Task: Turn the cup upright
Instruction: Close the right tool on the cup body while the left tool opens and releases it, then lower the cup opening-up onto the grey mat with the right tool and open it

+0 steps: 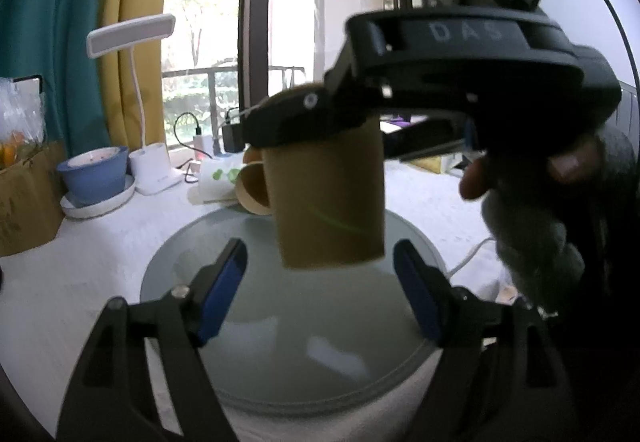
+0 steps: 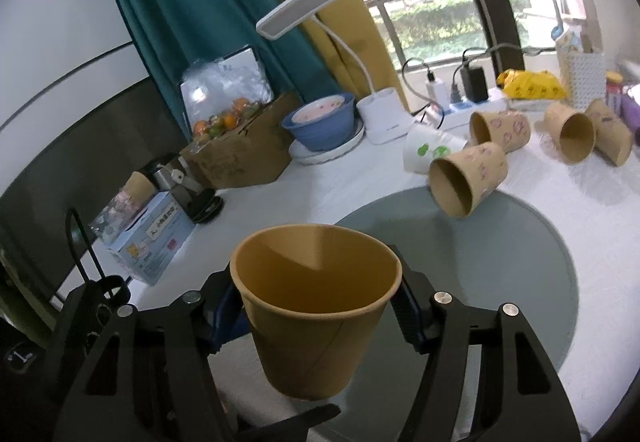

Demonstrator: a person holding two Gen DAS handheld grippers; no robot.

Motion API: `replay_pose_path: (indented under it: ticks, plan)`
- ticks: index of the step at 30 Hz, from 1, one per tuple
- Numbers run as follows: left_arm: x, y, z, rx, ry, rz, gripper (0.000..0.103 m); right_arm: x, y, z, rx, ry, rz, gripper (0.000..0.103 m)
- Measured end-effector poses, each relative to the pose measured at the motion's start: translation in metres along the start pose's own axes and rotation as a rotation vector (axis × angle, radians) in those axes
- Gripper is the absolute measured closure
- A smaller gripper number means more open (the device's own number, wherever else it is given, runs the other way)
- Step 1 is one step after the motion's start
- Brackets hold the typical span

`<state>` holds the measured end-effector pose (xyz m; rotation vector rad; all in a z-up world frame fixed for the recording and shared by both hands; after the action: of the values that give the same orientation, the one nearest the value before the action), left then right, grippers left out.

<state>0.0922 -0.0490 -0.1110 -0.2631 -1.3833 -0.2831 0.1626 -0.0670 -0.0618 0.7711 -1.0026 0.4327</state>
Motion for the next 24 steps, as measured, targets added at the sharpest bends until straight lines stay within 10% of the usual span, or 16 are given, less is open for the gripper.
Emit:
replay_pose_path:
  ticks: [13,24]
  plan:
    - [-0.003,0.039,0.002,0.079,0.058,0.086,0.026,0.033,-0.021,0.014,-0.147,-0.155,0.13,0.035]
    - [-0.01,0.105,0.007,0.301,0.081,0.226,0.026,0.006,-0.037,-0.01,-0.255,-0.132,0.234,0.035]
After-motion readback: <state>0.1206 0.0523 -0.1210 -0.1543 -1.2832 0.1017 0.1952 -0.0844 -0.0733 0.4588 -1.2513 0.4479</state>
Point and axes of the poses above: each gripper's, at about its wrist camera, not at the fingertips, and z roughly against the way its jaws point, y to its left, x to its top, the point moved 9 cm from there along -z, roughly the way its jaws point, and after that the axes turned 12 degrees about -y, right-handed, at the moved point
